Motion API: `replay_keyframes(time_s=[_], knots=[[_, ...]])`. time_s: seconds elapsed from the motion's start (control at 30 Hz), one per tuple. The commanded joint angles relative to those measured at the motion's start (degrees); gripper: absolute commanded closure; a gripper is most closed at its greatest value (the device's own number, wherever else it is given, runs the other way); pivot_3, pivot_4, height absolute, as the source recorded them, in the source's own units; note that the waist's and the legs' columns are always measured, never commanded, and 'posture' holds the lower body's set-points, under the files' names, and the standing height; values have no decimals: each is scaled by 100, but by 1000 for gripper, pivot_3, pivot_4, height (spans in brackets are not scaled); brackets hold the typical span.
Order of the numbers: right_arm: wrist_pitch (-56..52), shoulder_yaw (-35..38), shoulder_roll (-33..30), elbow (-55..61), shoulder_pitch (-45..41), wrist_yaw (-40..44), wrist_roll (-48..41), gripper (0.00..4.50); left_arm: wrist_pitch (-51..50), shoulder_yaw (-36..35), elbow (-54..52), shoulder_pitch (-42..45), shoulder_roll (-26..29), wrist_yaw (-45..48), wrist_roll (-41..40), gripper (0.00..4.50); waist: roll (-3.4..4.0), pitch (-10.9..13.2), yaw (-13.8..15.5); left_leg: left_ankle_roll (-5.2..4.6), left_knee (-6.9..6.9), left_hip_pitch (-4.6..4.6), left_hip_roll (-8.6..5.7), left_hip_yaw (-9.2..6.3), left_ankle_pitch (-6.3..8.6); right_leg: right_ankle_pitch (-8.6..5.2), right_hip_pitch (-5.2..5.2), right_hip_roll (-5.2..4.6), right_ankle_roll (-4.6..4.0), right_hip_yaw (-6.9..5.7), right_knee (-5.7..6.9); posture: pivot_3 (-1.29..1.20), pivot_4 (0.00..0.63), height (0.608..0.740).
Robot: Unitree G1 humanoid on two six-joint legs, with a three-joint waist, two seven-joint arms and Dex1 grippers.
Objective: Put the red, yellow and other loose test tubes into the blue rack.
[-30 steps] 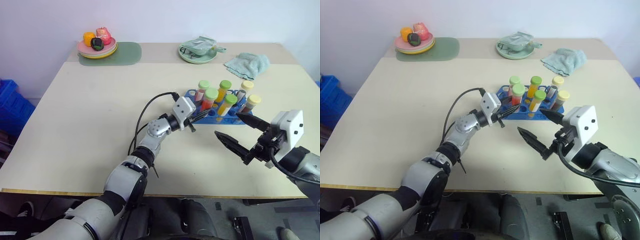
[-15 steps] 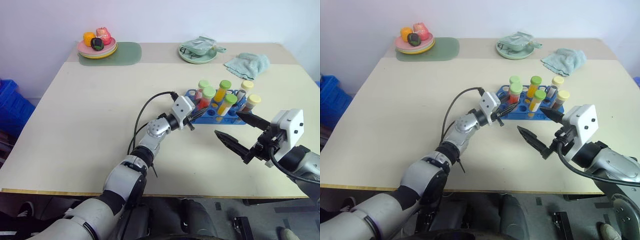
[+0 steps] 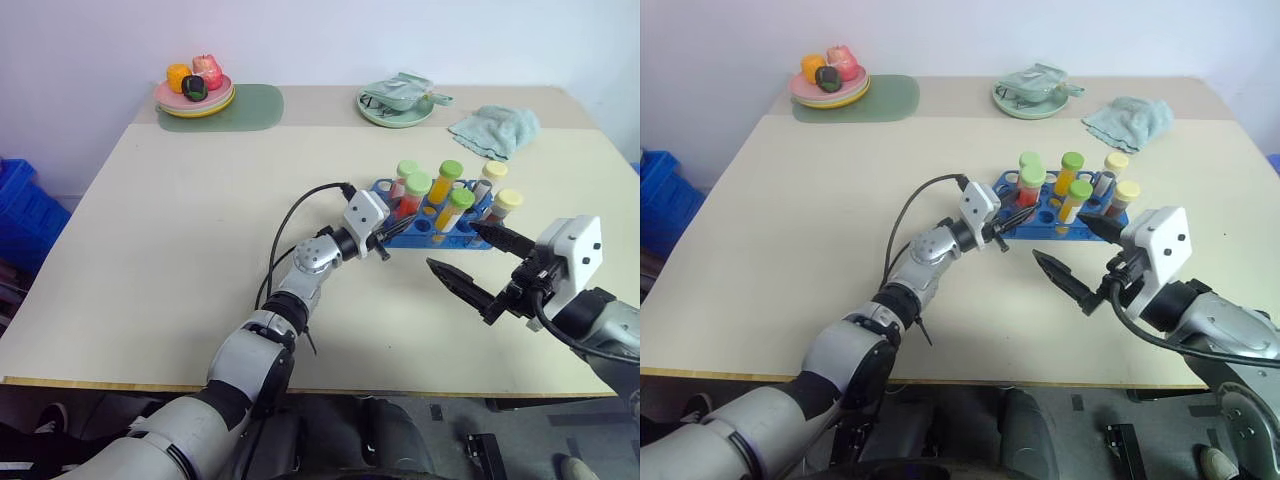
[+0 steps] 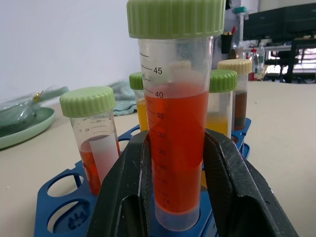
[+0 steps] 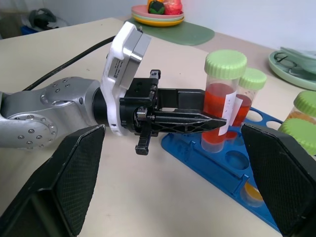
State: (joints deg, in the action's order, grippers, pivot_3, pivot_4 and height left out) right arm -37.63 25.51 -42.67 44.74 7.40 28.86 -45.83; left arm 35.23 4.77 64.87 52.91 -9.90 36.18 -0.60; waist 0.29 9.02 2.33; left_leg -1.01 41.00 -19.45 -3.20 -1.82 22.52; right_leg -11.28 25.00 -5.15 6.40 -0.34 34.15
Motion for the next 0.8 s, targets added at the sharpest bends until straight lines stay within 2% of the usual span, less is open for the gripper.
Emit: replay_keyframes(time_s=[0.03, 0.1, 0.2, 0.33, 0.37, 0.63, 0.8], knots=[[146, 37, 10, 49, -81, 5, 21, 0, -32, 25, -148, -64, -81, 105, -14, 3313, 0, 0, -1, 0, 0, 0, 0, 0, 0, 0, 0, 0, 0, 0, 0, 0, 150, 740], [147, 28, 12, 42, -89, -1, 15, 0, -77, -10, -177, -90, -101, 134, -68, 3313, 0, 0, -1, 0, 0, 0, 0, 0, 0, 0, 0, 0, 0, 0, 0, 0, 150, 740], [182, 2, 24, 31, -113, -6, 51, 0, -126, -20, -222, -81, -82, 276, -110, 2218, 0, 0, -1, 0, 0, 0, 0, 0, 0, 0, 0, 0, 0, 0, 0, 0, 150, 740], [151, -3, 26, 27, -147, -12, 21, 0, -132, -2, -207, -26, -30, 166, -25, 209, 0, 0, -3, 0, 0, 0, 0, 0, 0, 0, 0, 0, 0, 0, -1, 0, 150, 740], [162, -8, 30, 24, -153, -11, 34, 0, -135, -7, -206, -20, -27, 91, -9, 98, 0, 0, -3, 0, 0, 0, 0, 0, 0, 0, 0, 0, 0, 0, -1, 0, 150, 740], [211, -63, 38, -52, -202, 38, 100, 0, -93, -65, -455, -56, 22, 27, -92, 98, 0, 0, -3, 0, 0, -1, 1, 0, 0, 0, 0, 0, 0, 0, -1, 0, 150, 740], [333, -121, 49, -238, -293, 120, 227, 0, -782, -27, -1696, -623, 269, 513, -463, 98, 1, -1, -15, 0, -2, 0, 5, -1, 0, 0, 1, 0, 0, 0, -1, 0, 150, 740]])
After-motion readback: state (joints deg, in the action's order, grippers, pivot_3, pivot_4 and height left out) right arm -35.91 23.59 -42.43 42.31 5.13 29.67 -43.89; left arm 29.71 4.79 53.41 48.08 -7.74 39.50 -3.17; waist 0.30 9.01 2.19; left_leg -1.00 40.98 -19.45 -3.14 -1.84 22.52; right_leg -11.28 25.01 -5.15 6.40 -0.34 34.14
